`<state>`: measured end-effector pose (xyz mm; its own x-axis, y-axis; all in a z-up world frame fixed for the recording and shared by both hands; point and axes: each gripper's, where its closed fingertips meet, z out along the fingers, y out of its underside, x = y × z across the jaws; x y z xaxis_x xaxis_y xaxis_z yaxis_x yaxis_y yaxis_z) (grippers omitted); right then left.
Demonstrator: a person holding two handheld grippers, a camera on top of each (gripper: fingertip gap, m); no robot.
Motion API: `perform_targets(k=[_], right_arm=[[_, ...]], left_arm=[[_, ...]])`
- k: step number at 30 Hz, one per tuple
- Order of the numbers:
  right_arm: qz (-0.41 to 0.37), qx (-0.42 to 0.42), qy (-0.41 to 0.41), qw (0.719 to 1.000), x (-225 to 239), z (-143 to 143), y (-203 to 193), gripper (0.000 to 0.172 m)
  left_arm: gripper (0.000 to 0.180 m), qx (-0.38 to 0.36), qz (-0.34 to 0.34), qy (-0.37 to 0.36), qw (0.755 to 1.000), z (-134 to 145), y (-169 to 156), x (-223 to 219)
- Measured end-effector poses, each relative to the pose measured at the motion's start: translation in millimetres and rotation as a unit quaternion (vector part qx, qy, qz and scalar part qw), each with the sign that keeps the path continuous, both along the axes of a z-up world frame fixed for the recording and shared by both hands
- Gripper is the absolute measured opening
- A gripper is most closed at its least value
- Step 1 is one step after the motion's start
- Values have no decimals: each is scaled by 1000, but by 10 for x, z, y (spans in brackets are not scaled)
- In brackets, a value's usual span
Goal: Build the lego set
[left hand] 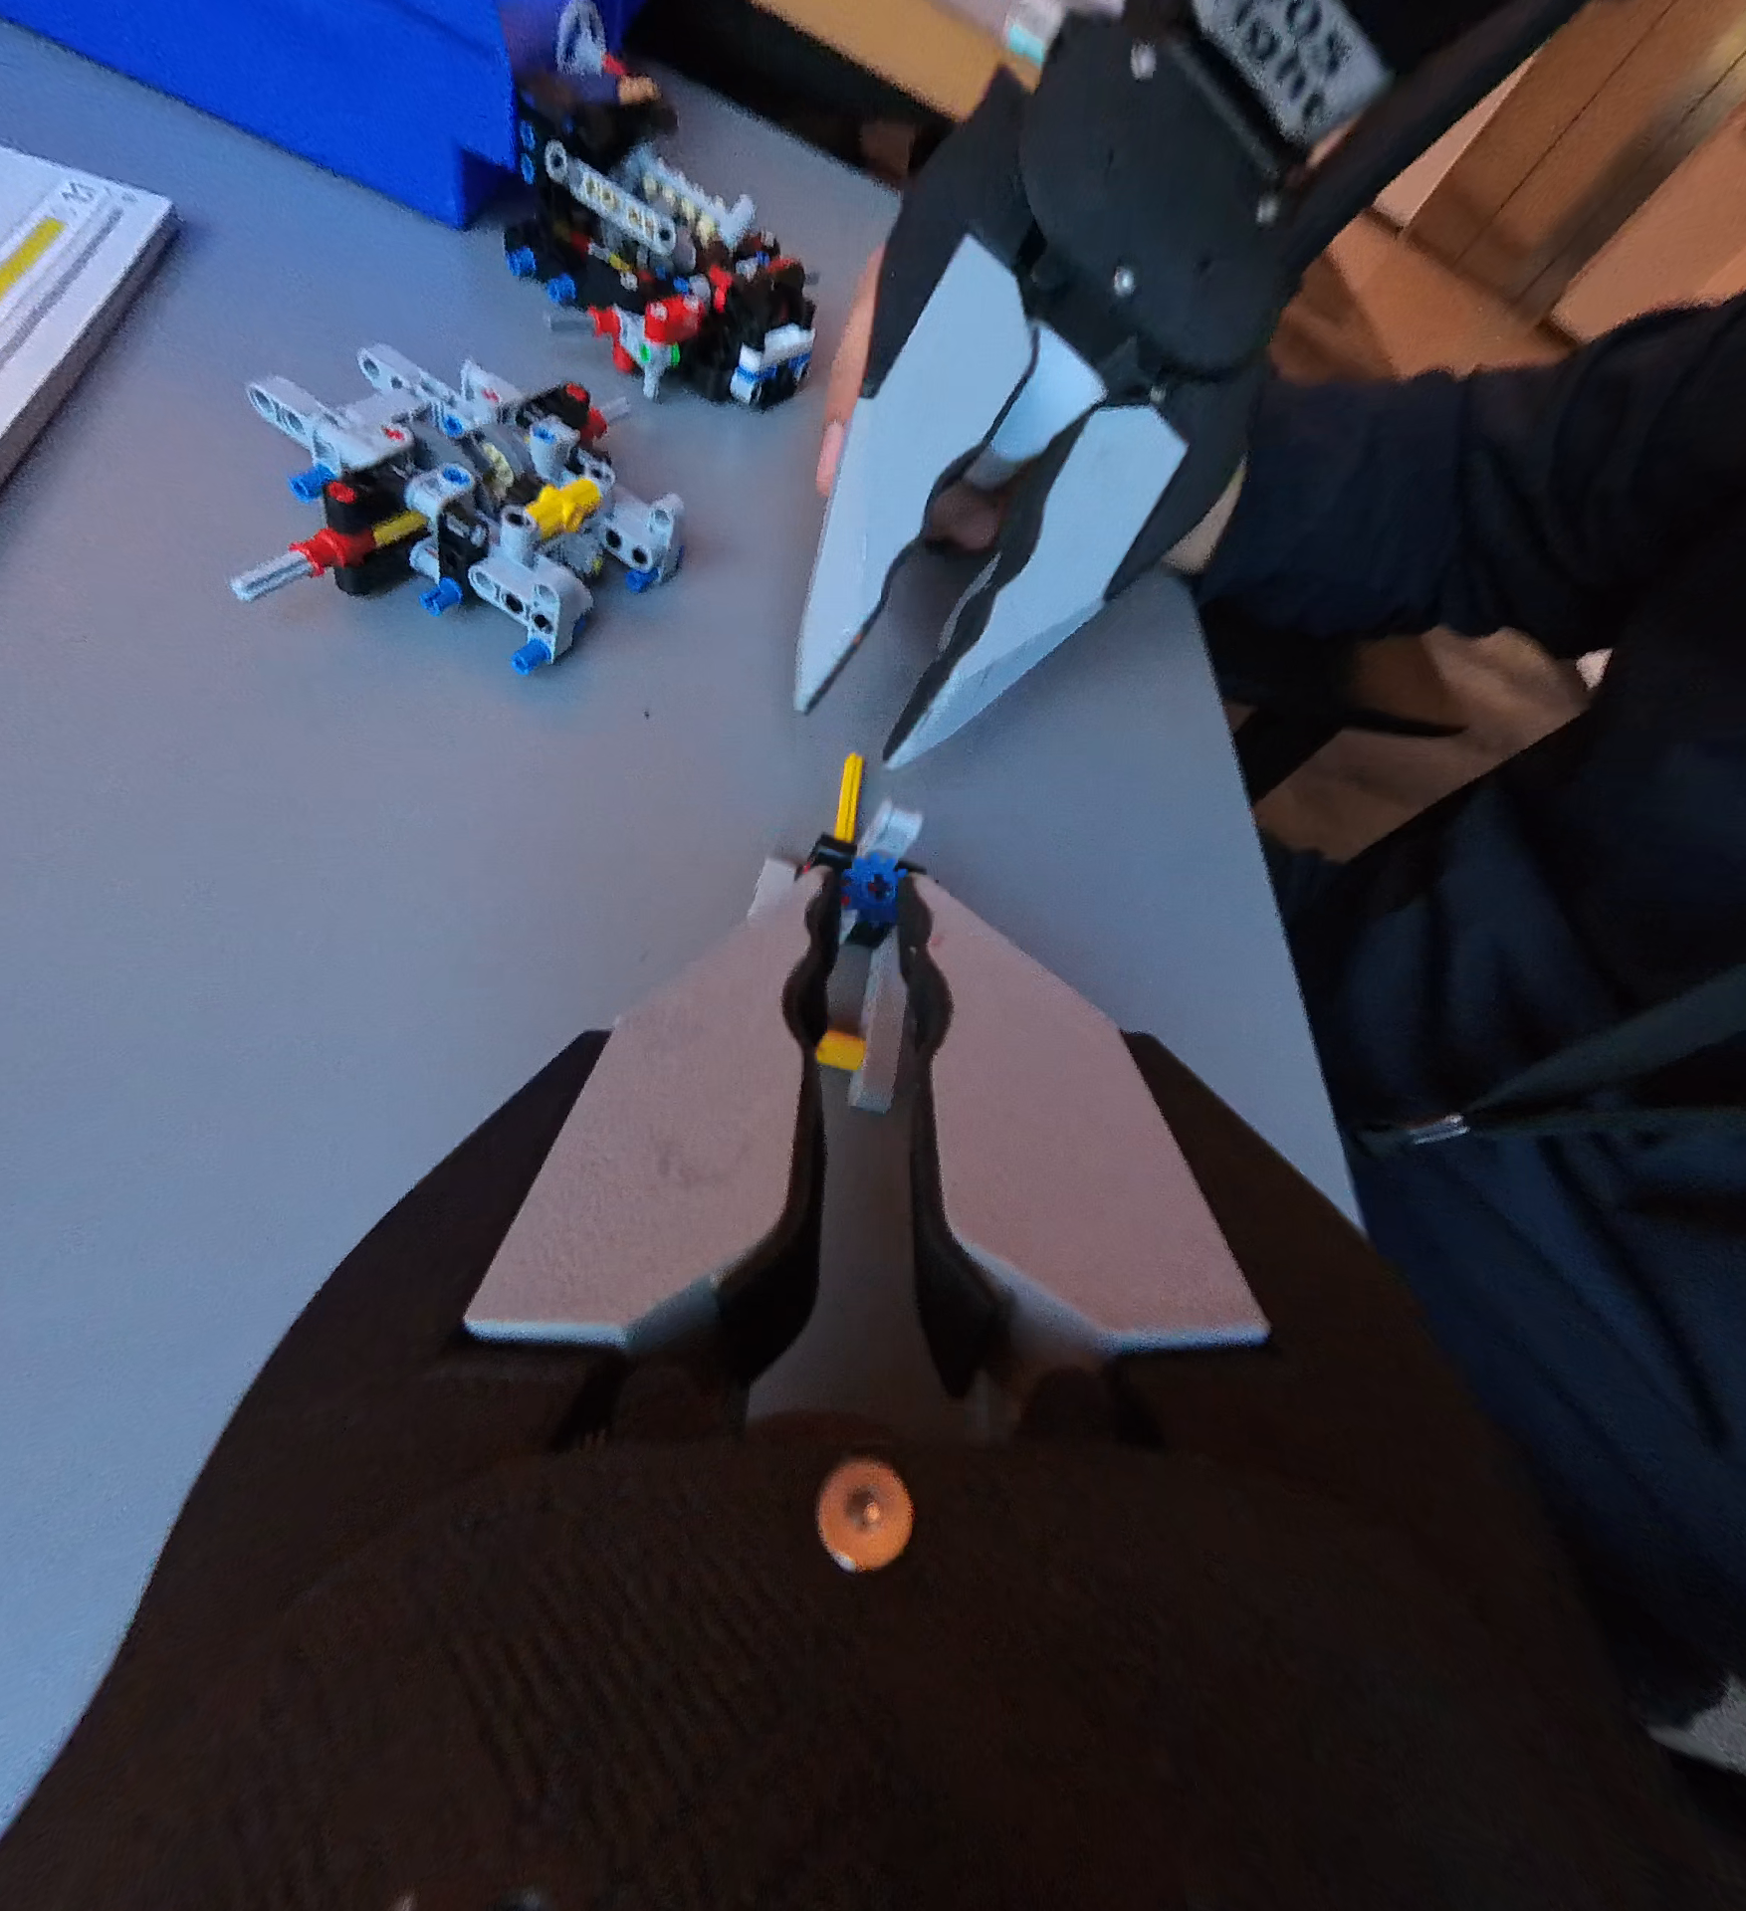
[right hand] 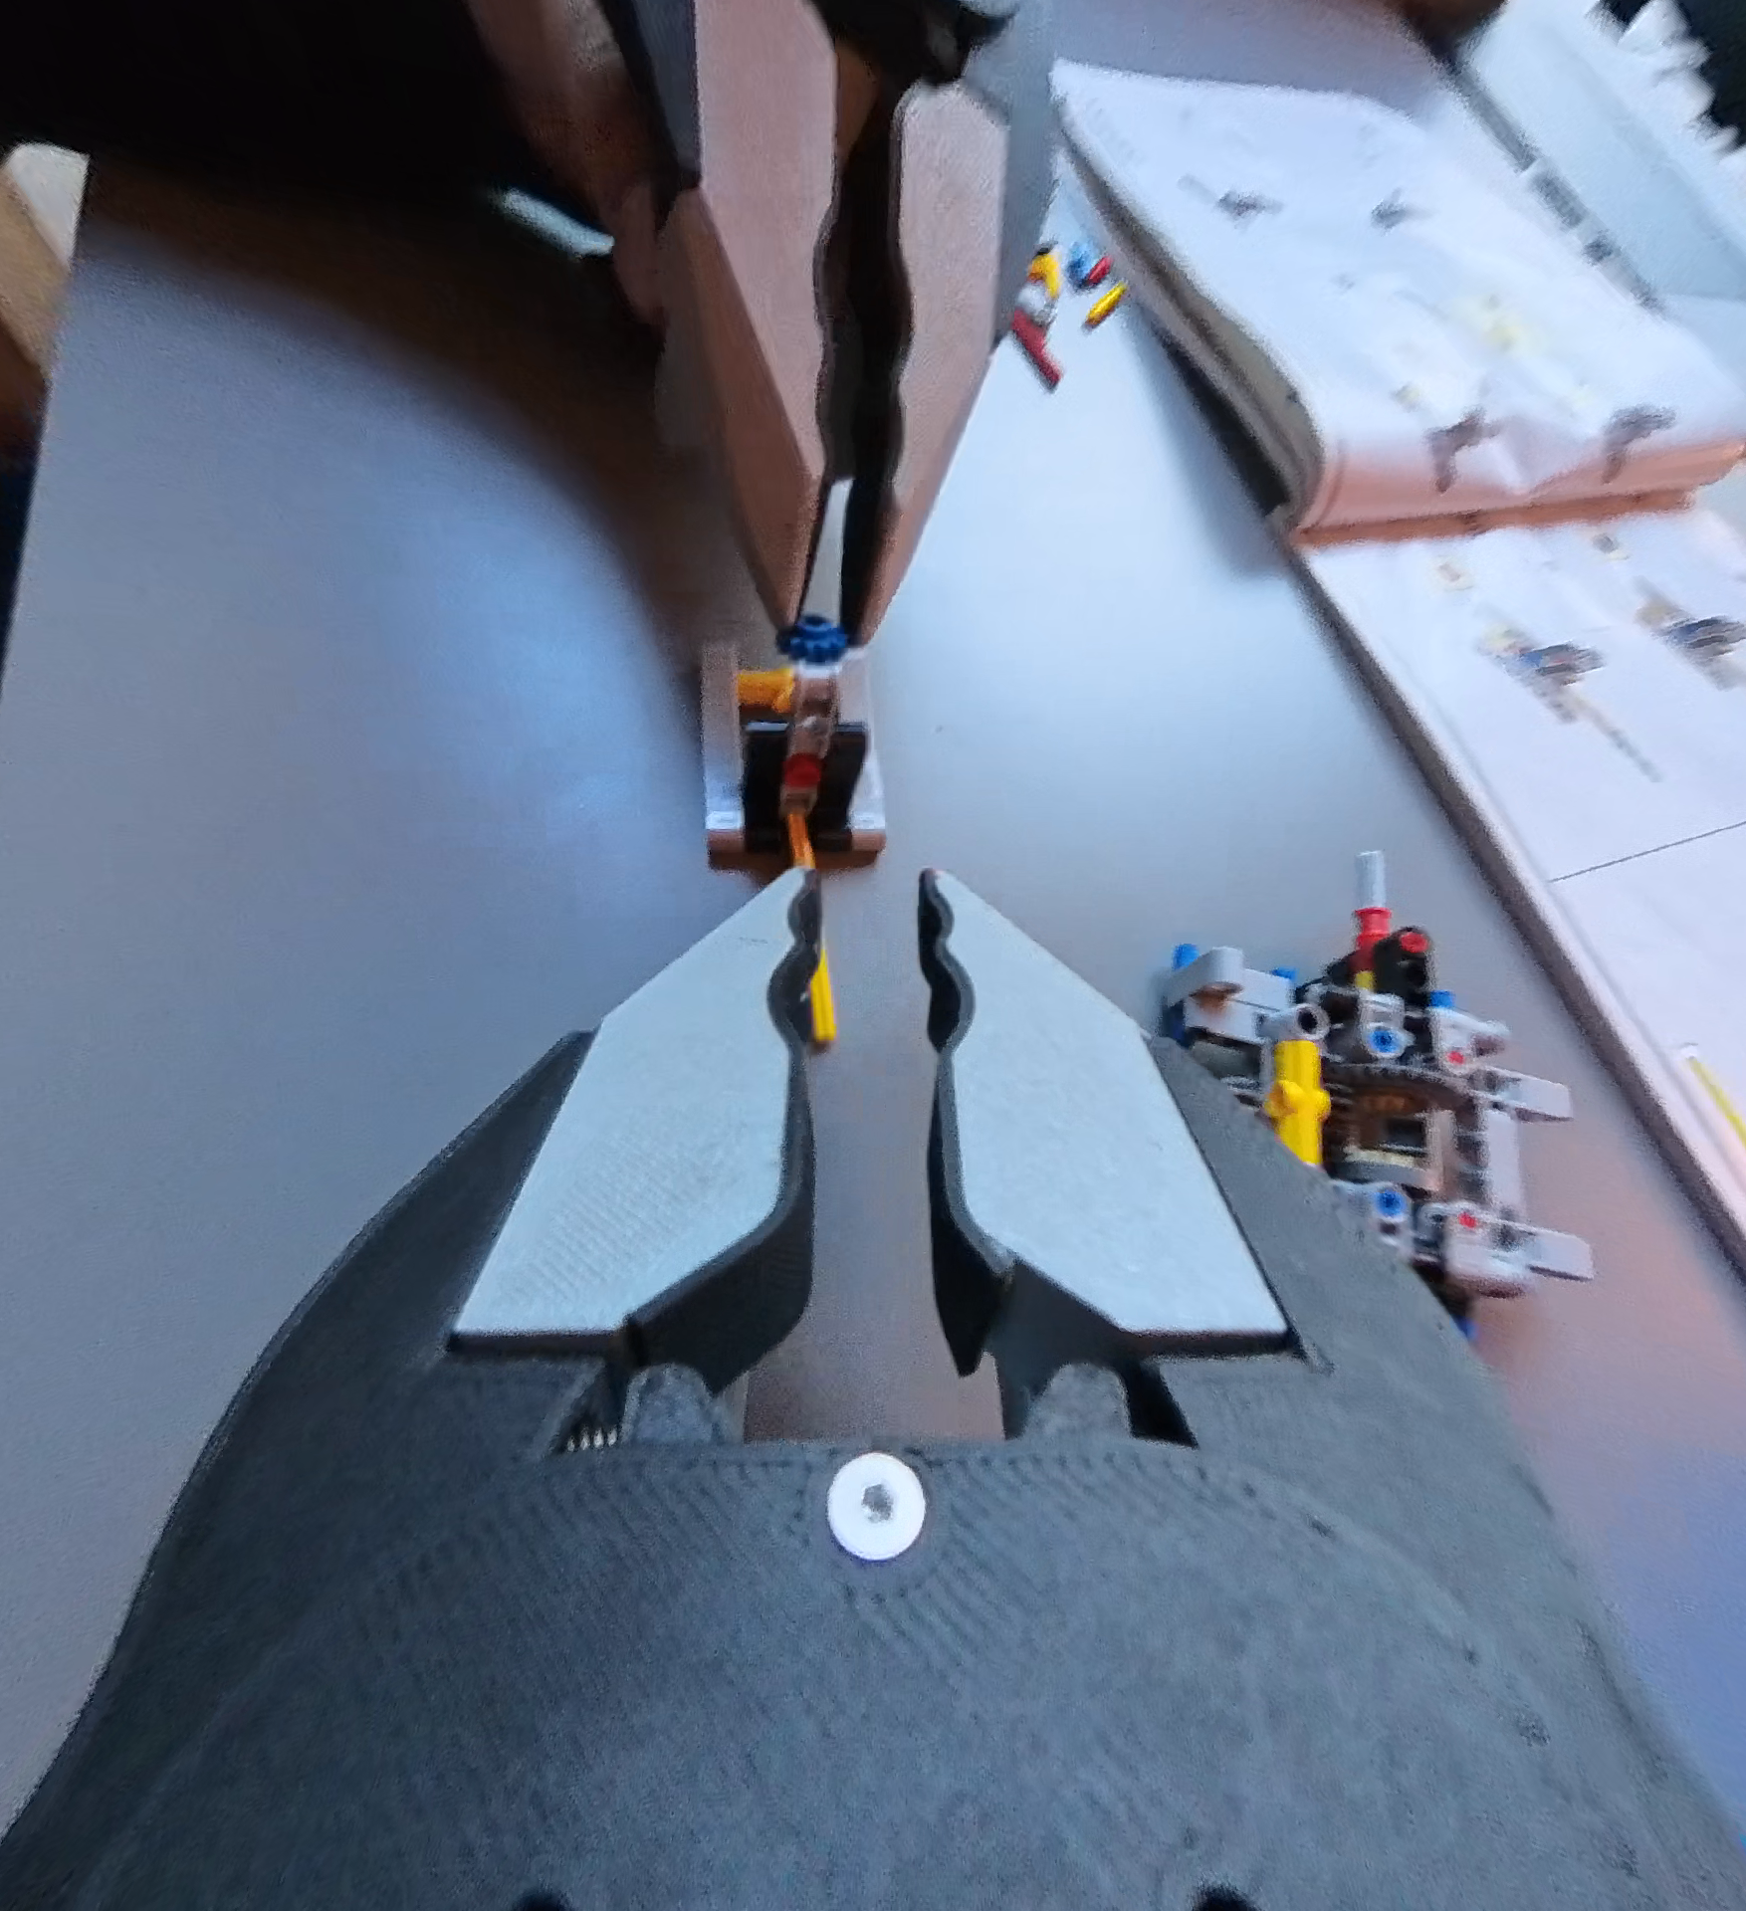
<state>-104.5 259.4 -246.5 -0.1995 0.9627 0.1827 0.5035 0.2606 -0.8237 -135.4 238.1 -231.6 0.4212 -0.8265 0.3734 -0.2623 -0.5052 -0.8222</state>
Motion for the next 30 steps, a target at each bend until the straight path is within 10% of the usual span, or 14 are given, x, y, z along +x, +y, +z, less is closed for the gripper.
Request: perform_targets(k=[10, 30], right_arm=[[-56, 73, 109, 990, -281, 467, -119, 24], [-94, 131, 129, 978, -422, 568, -92, 11]], left_arm=[[8, -28, 22, -192, 981, 519, 63, 3], [8, -63, 33, -225, 972, 481, 111, 12]])
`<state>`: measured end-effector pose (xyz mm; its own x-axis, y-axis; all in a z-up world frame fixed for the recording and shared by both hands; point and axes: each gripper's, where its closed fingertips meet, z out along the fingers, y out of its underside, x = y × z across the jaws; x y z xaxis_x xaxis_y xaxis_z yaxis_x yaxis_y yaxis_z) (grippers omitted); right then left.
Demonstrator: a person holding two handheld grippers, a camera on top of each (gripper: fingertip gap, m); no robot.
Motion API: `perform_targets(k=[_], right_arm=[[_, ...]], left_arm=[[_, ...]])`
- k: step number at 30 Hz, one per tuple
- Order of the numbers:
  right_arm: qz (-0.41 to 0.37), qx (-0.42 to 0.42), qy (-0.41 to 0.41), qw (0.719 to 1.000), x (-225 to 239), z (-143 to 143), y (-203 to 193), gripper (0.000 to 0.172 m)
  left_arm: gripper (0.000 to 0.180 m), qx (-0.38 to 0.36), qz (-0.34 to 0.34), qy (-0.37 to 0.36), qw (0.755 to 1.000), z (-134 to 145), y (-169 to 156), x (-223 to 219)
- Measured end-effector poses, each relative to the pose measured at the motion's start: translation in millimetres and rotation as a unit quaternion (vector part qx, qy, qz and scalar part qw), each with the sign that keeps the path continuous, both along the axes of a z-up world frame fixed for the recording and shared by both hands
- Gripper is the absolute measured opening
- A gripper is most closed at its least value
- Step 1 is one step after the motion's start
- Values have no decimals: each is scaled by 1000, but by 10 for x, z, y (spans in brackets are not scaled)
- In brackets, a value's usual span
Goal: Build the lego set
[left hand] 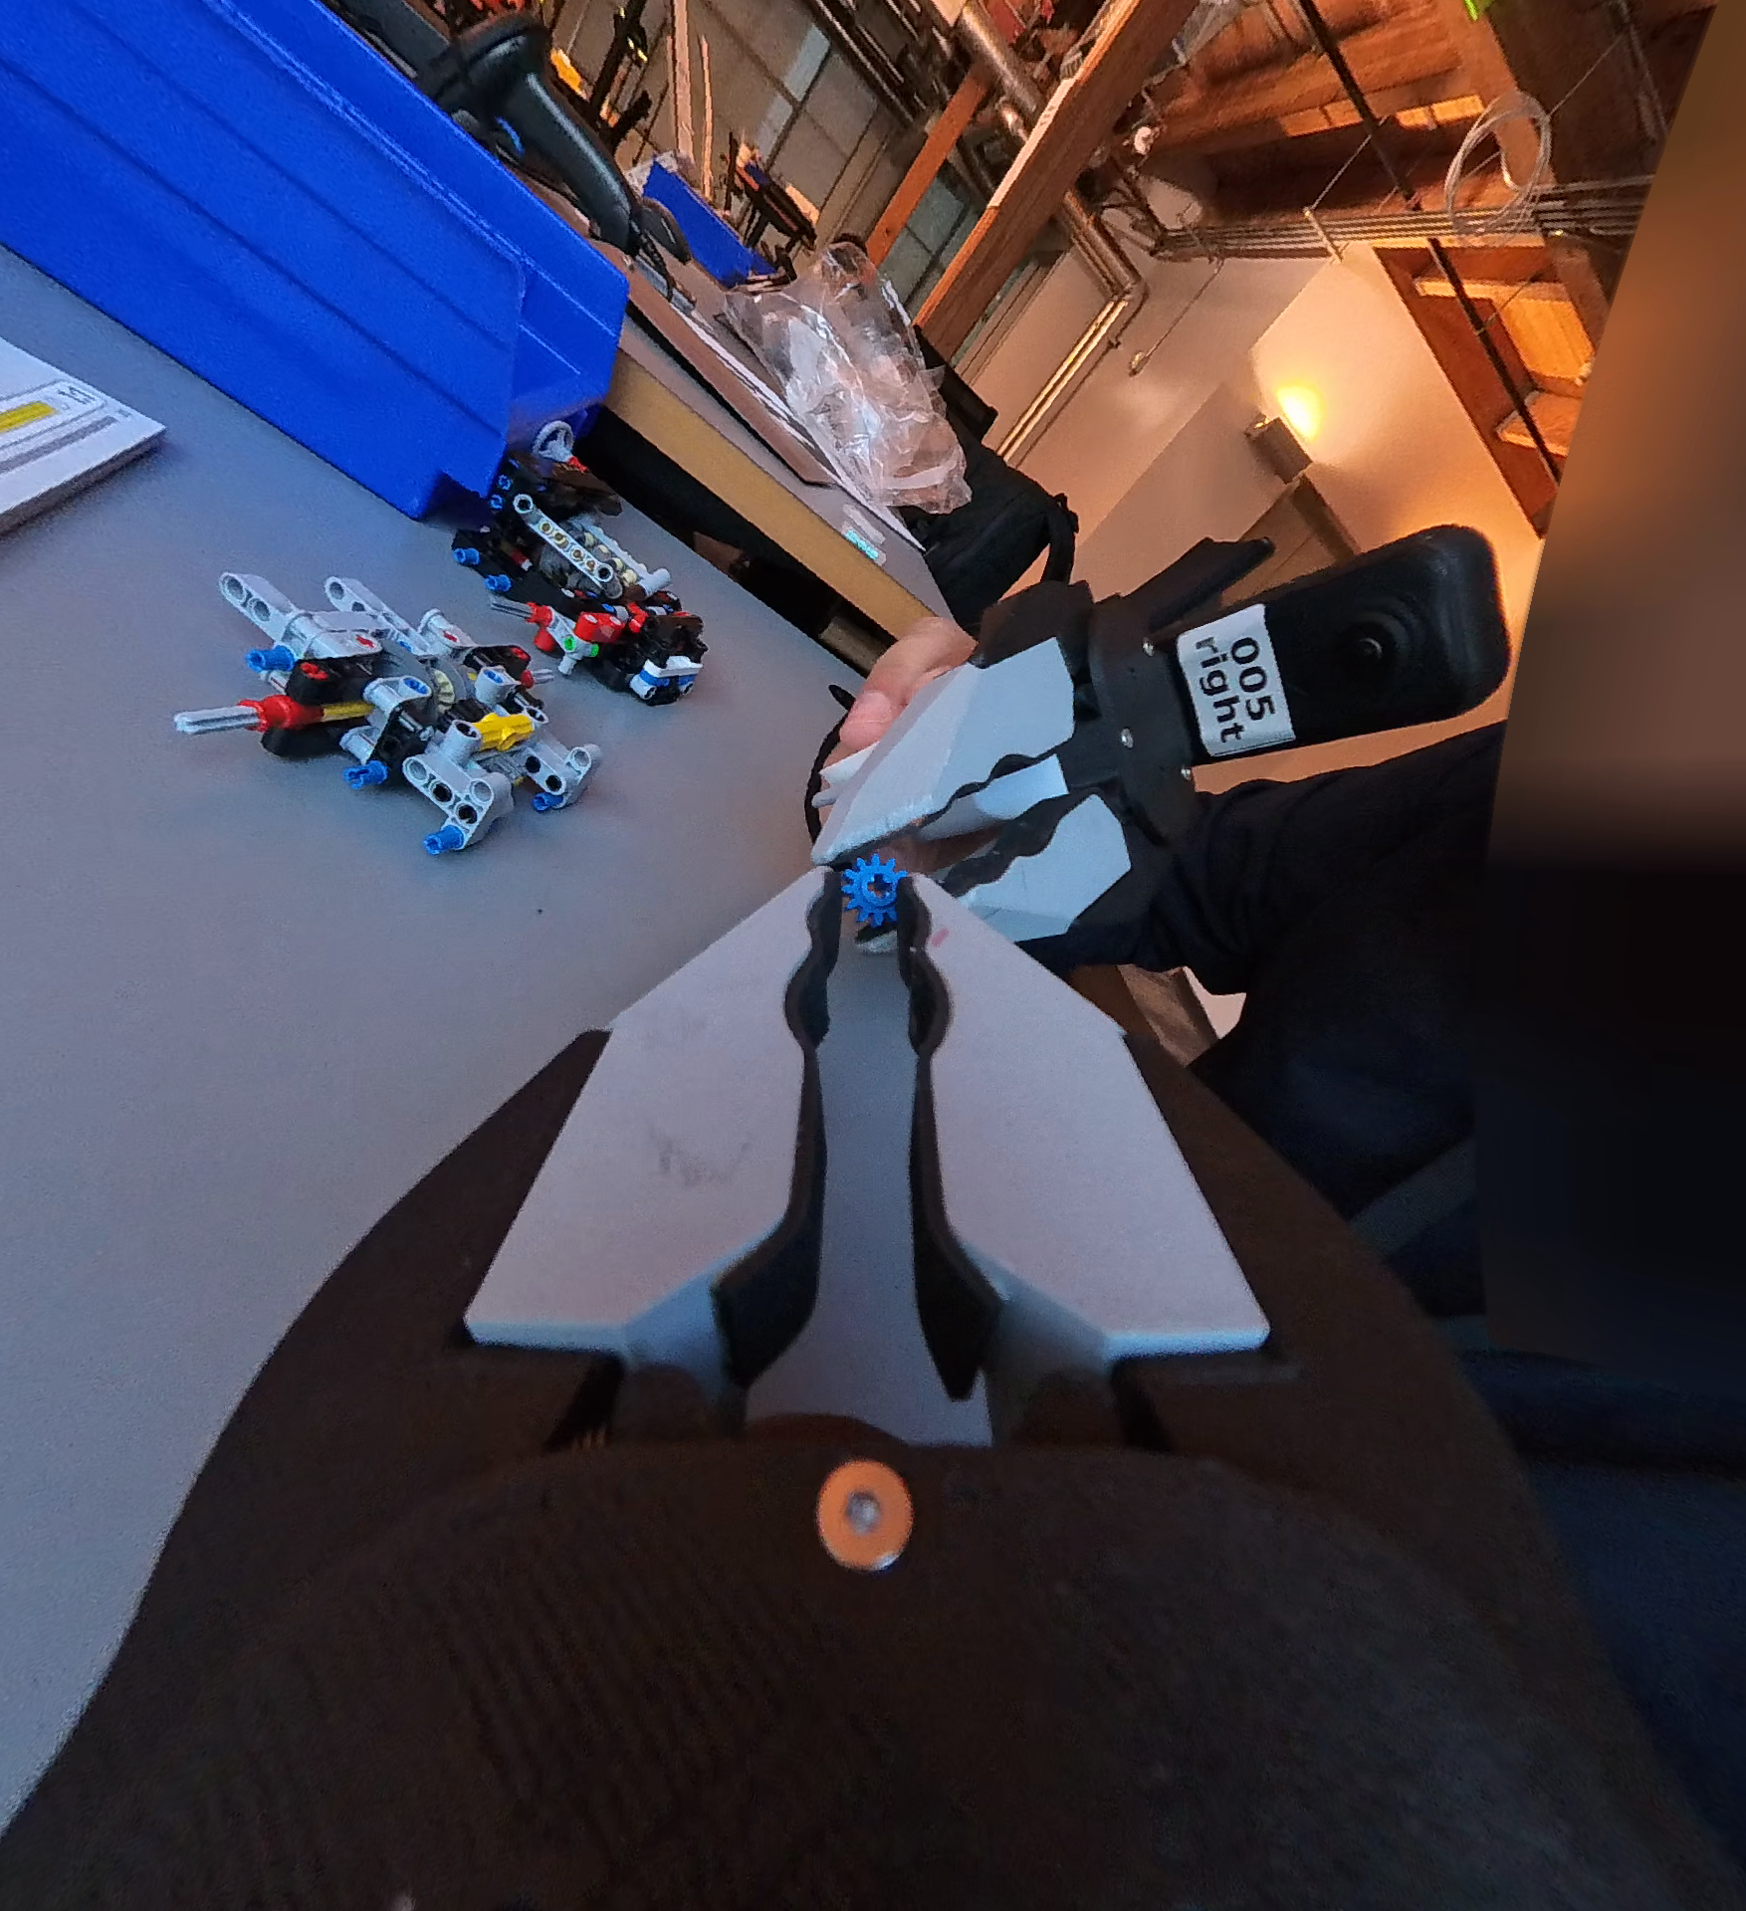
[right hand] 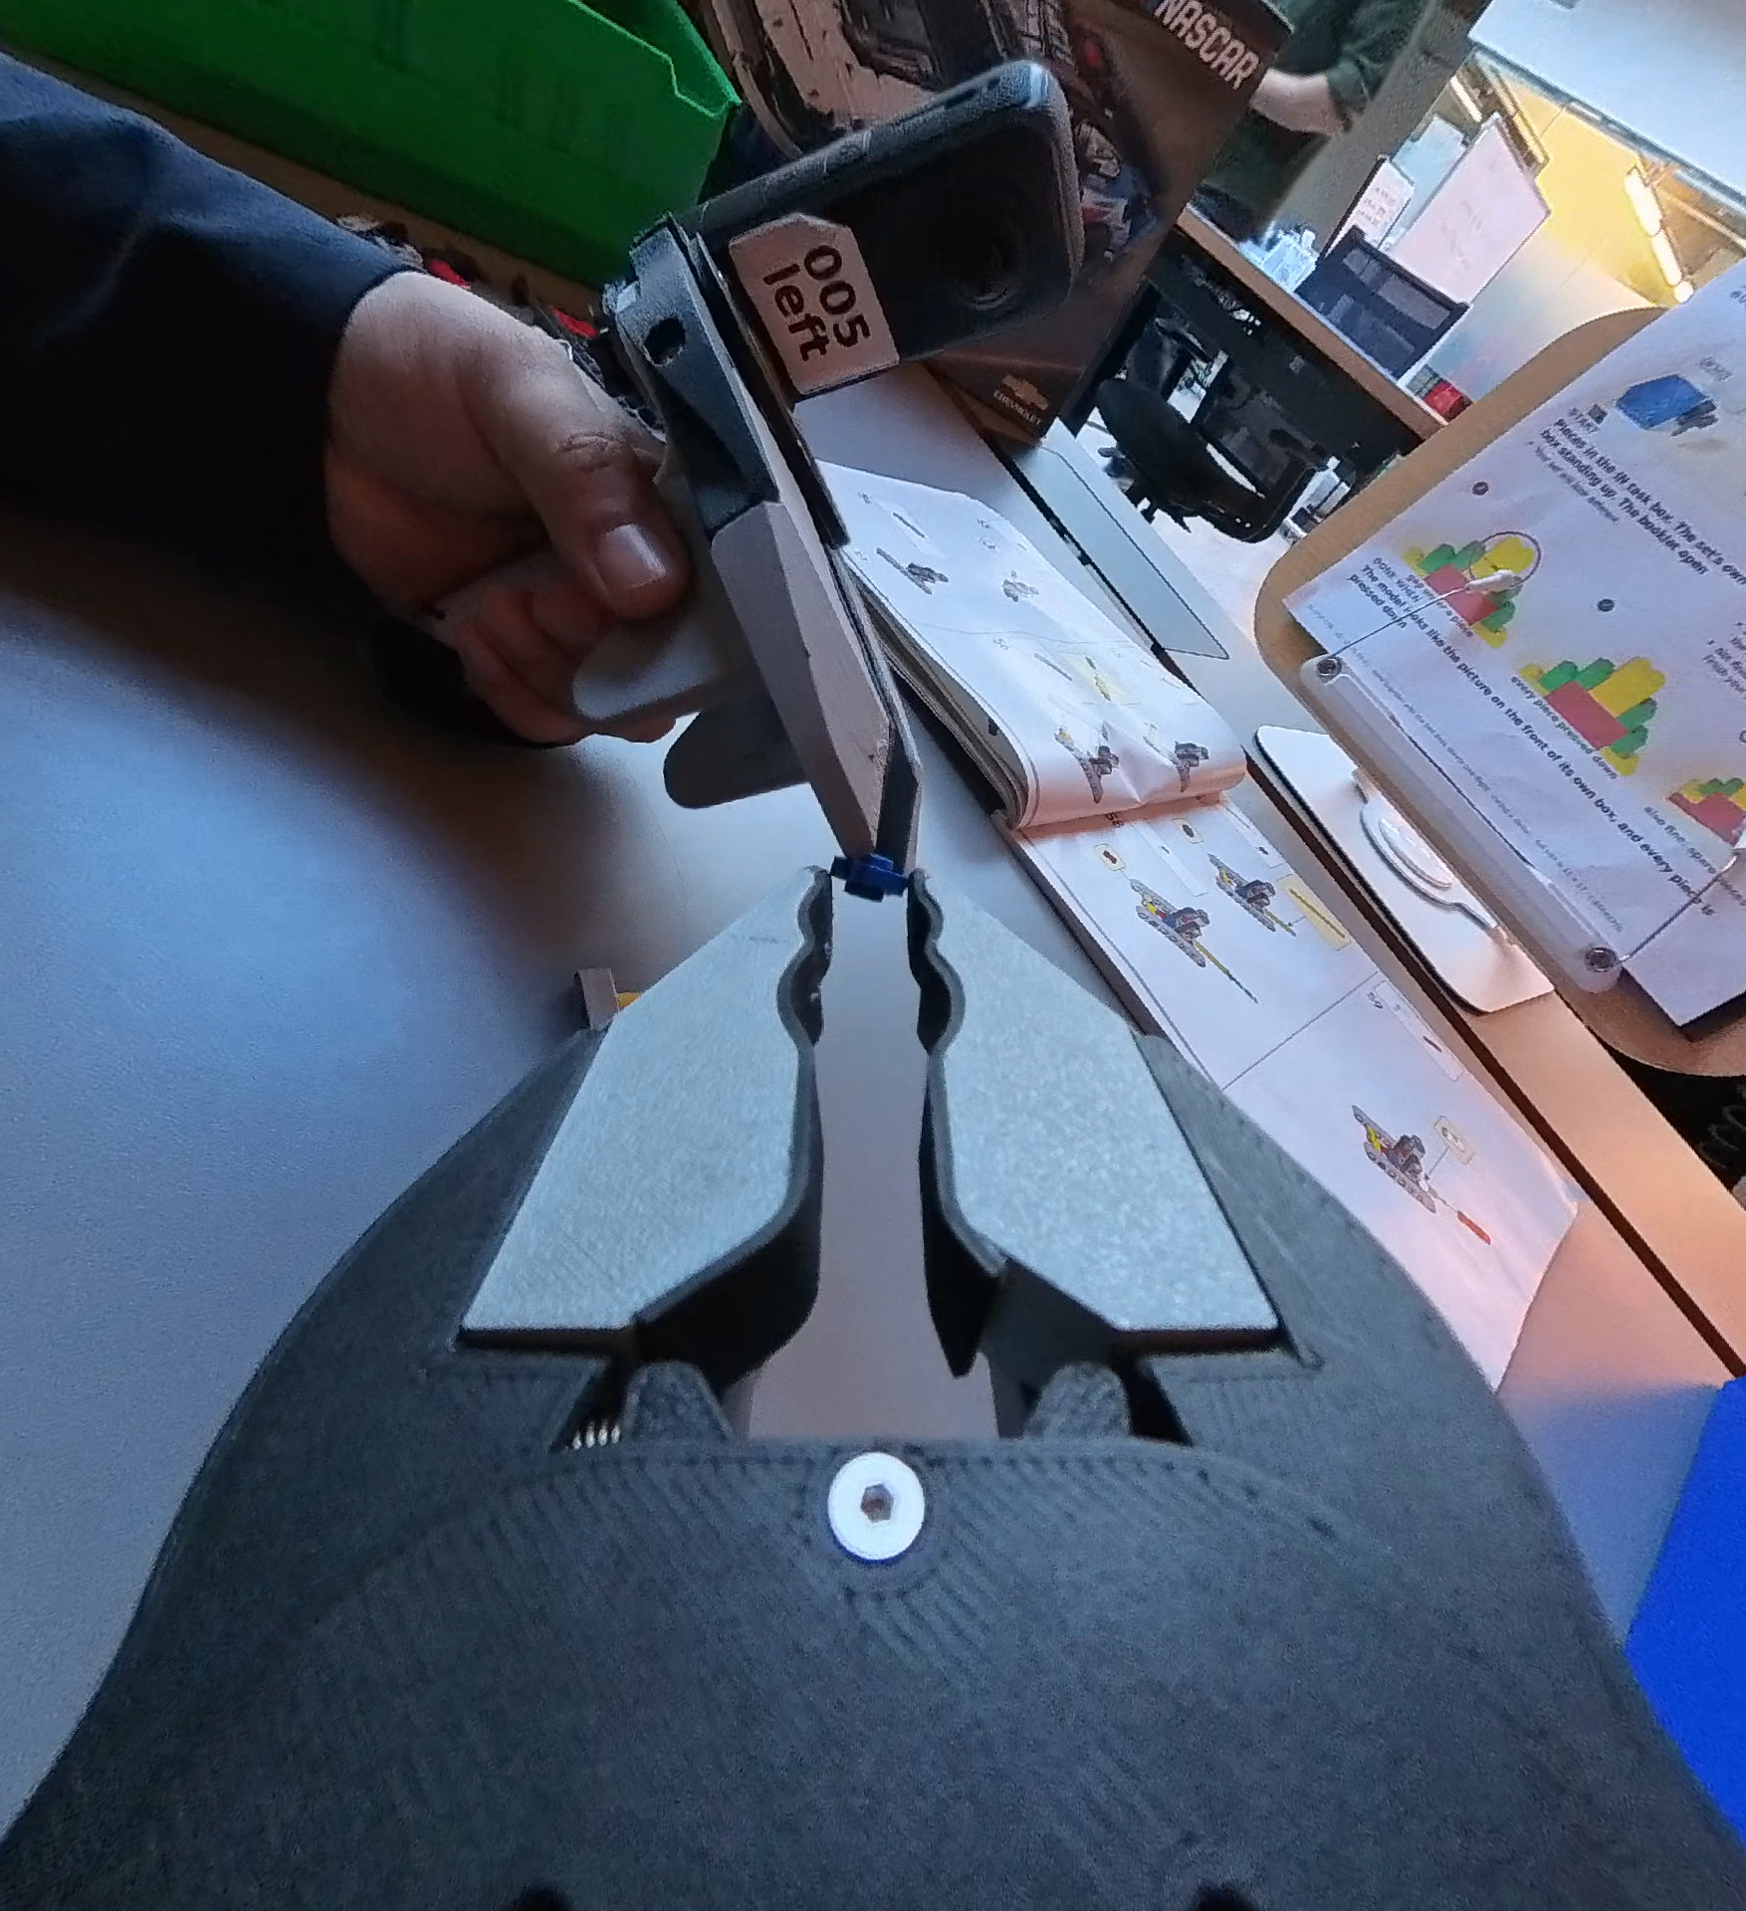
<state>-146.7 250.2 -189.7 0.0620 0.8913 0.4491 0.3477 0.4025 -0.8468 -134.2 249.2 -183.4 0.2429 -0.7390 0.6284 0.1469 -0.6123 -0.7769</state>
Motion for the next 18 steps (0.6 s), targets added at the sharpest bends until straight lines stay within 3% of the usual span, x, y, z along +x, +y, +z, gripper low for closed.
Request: perform_targets(k=[18], right_arm=[[-10, 10, -32, 999, -10, -136, 57, 9]], left_arm=[[9, -13, 11, 32, 999, -127, 53, -8]])
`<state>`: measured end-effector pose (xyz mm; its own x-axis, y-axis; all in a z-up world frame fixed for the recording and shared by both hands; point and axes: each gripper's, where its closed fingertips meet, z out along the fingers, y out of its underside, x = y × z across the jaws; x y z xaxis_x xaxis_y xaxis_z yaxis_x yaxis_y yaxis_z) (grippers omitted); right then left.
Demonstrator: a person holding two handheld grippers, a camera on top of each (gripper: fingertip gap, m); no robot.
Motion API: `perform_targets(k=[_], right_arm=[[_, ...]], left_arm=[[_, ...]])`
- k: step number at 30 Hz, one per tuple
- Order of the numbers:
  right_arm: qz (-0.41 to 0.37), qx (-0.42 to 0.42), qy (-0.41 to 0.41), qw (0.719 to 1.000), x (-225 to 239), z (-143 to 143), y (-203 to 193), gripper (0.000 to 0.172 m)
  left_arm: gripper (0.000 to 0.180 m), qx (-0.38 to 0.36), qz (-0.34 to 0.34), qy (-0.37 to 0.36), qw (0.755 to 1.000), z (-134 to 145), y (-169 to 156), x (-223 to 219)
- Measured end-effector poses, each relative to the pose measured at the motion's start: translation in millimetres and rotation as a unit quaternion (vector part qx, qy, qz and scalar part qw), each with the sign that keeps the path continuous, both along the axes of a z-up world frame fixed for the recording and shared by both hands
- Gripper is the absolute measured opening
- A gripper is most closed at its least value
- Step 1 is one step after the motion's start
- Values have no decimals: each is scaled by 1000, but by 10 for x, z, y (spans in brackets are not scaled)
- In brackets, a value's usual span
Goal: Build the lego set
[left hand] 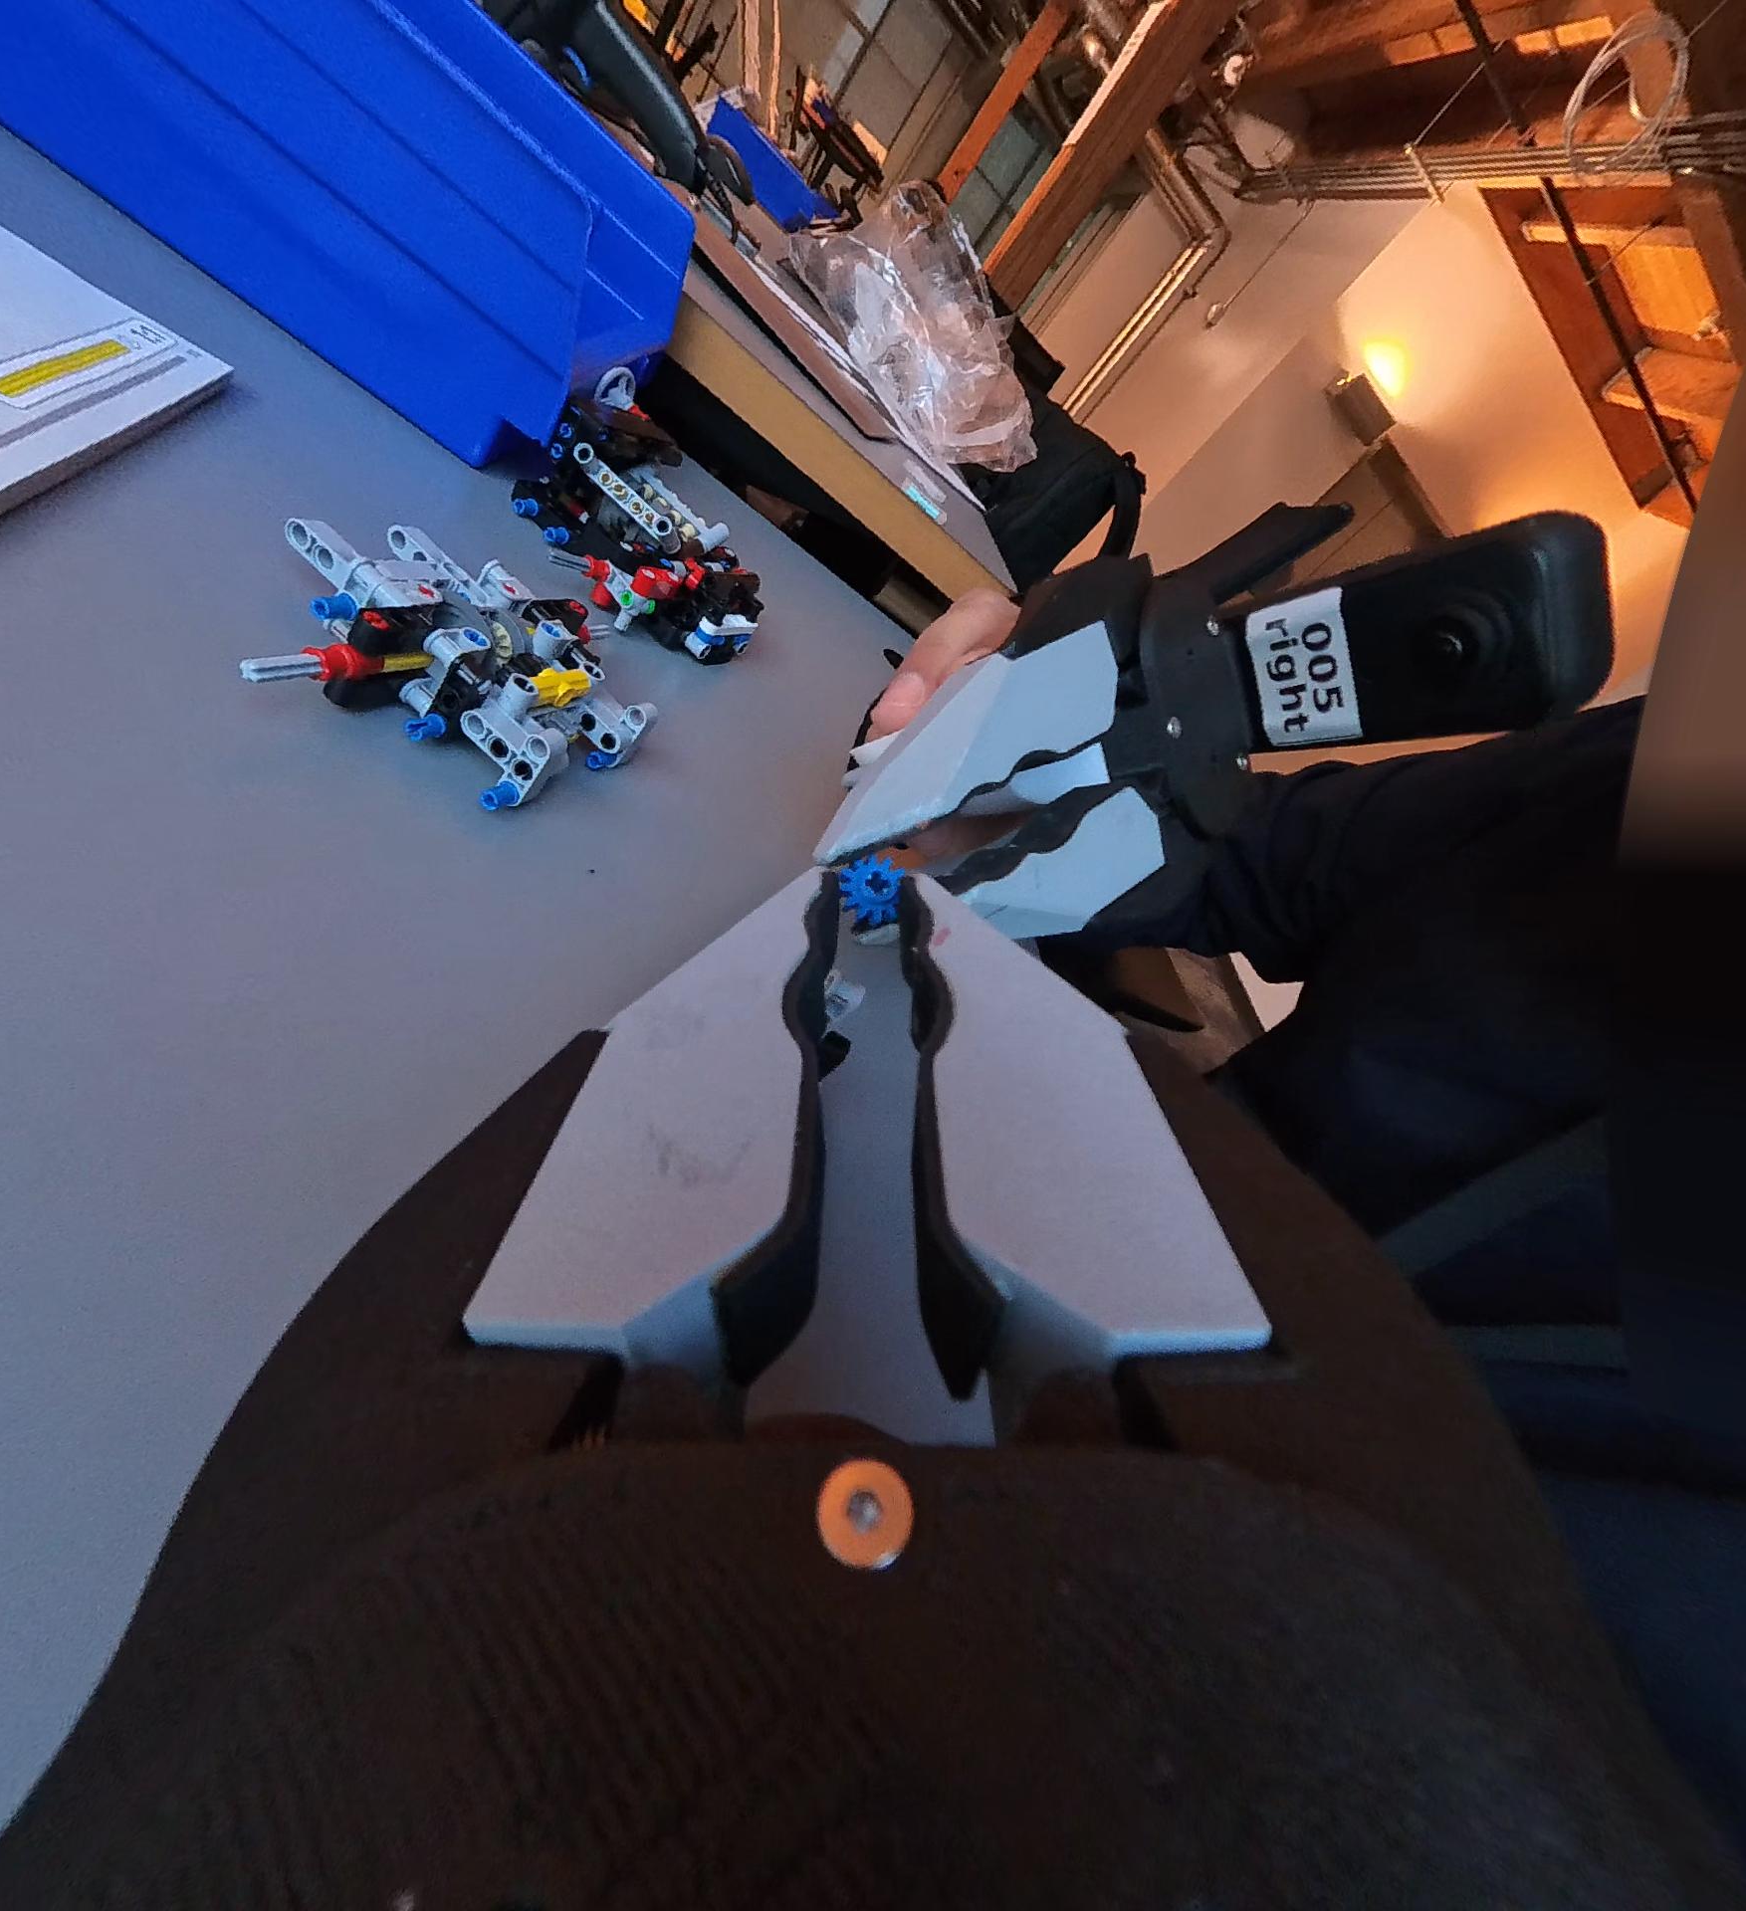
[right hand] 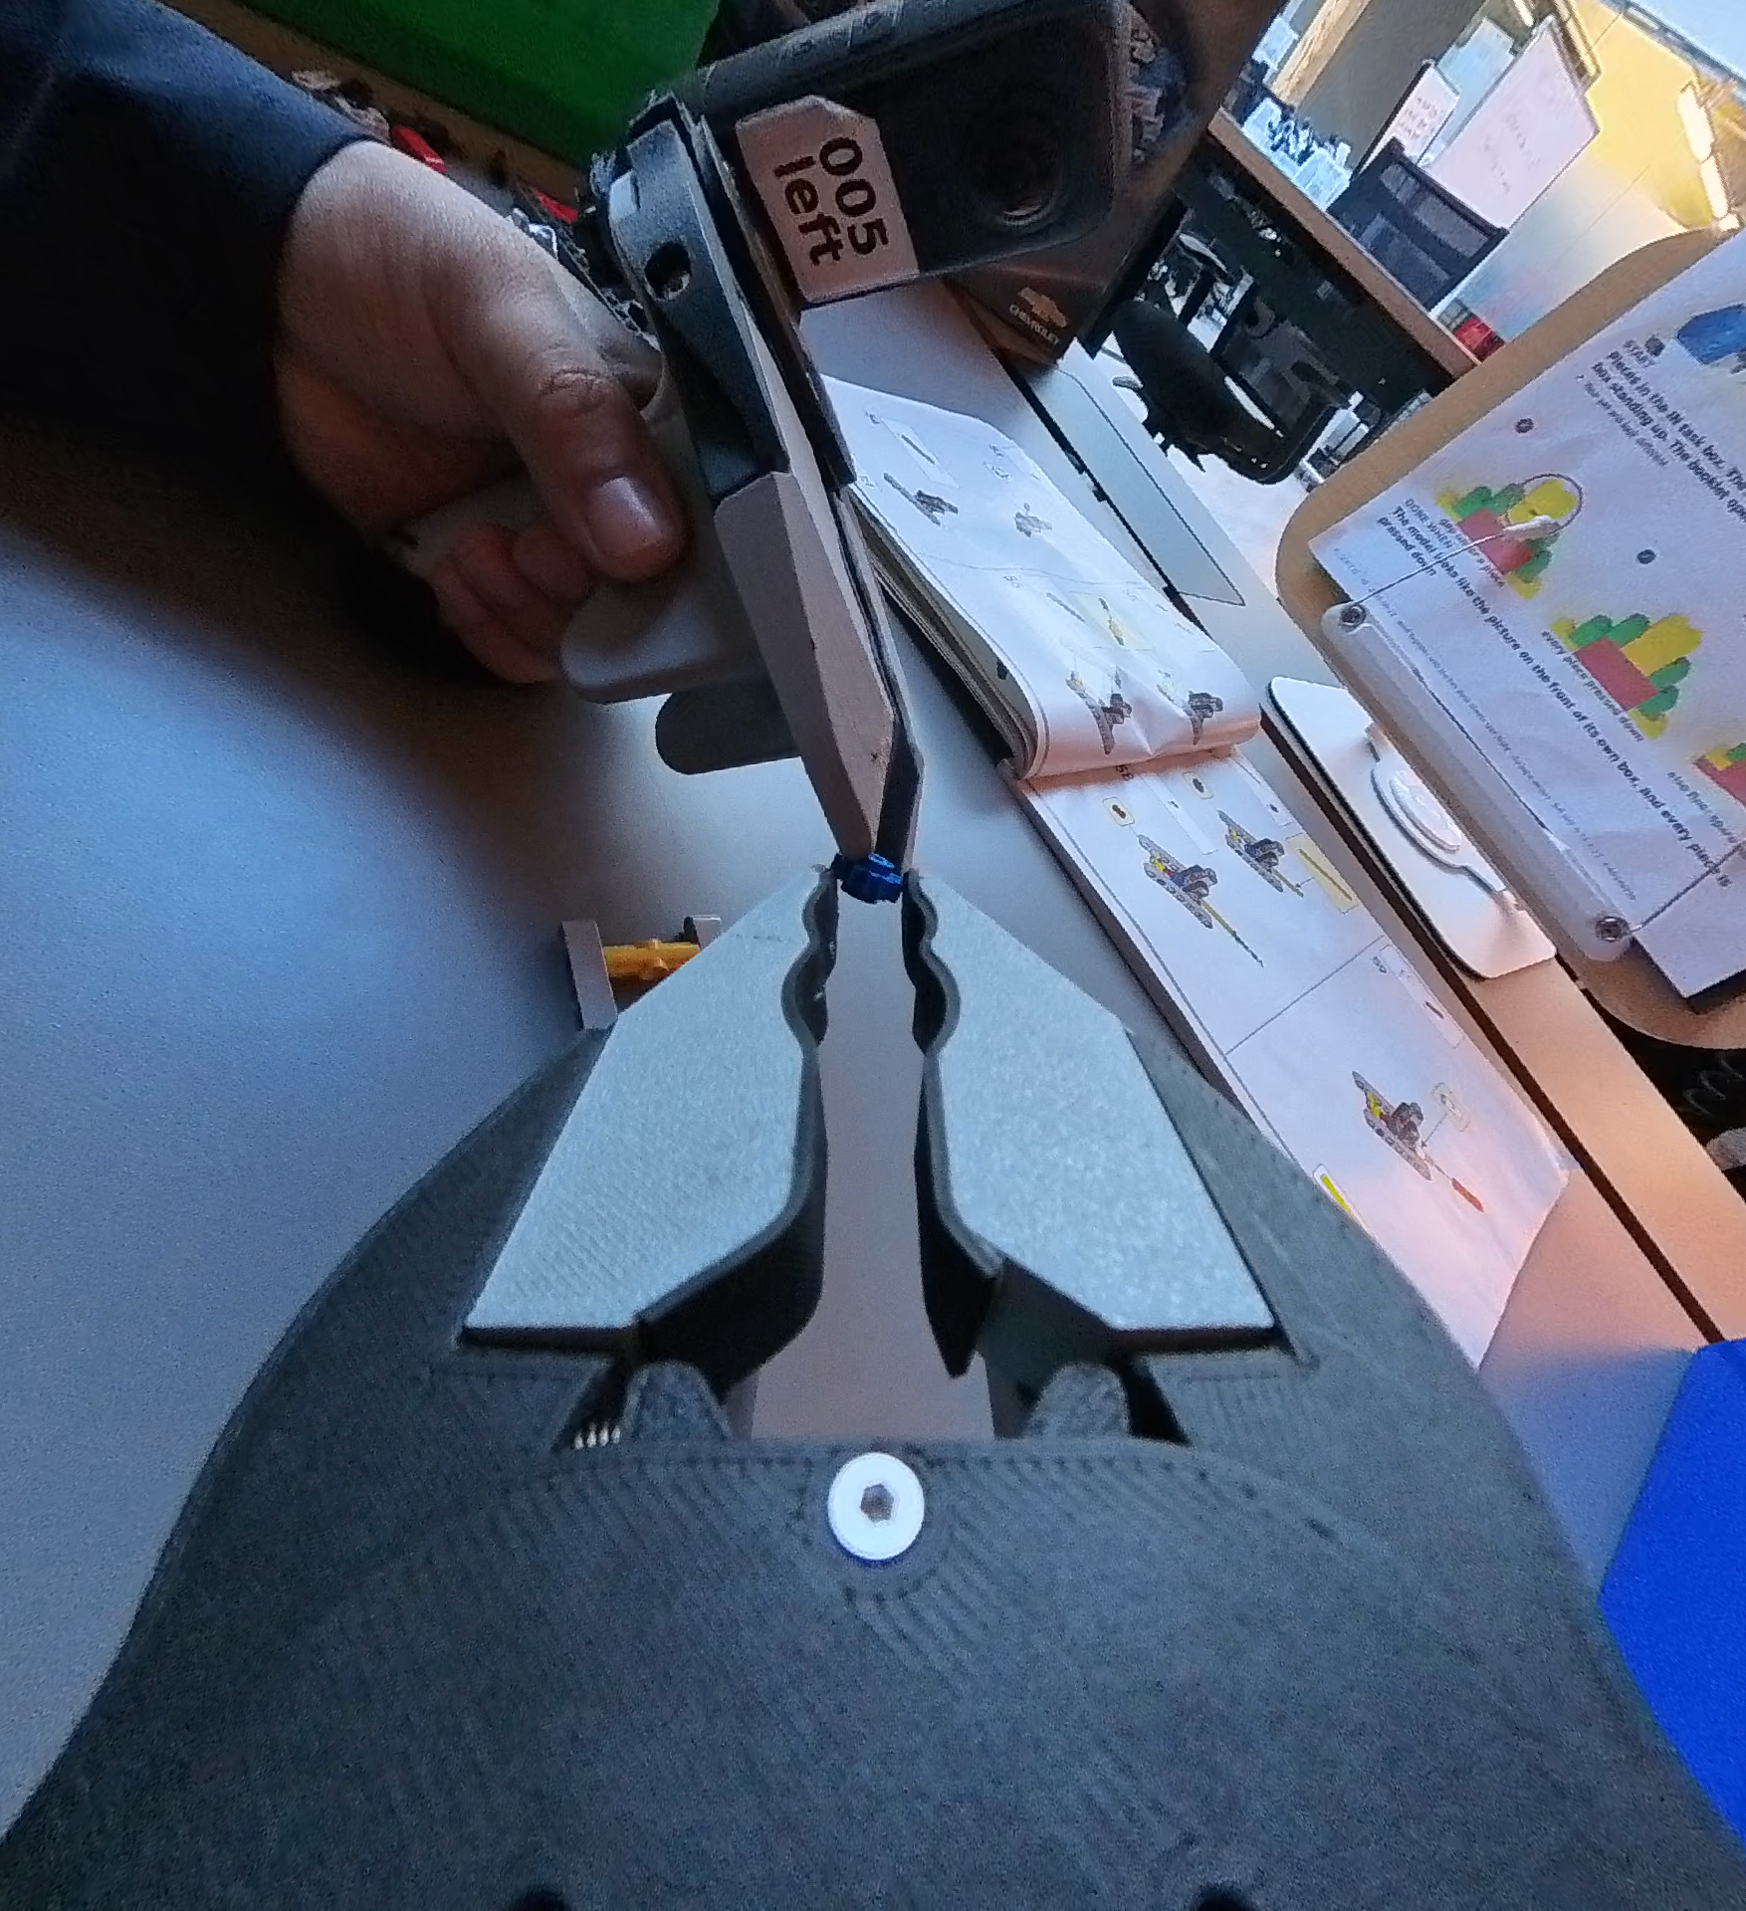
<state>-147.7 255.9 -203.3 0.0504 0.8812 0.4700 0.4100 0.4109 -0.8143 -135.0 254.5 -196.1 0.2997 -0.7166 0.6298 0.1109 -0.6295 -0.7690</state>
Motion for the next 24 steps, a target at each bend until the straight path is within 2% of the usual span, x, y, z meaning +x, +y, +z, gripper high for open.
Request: perform_targets(k=[5, 13, 24], right_arm=[[-4, 6, -14, 1000, -6, -57, 20, 9], [-2, 24, -23, 999, -15, -87, 6, 9], [1, 20, -16, 1000, -11, -73, 5, 8]], left_arm=[[16, -11, -7, 12, 1000, -51, -13, 17], [10, 12, 0, 48, 999, -97, -11, 1], [10, 19, 1, 46, 999, -78, -16, -6]])
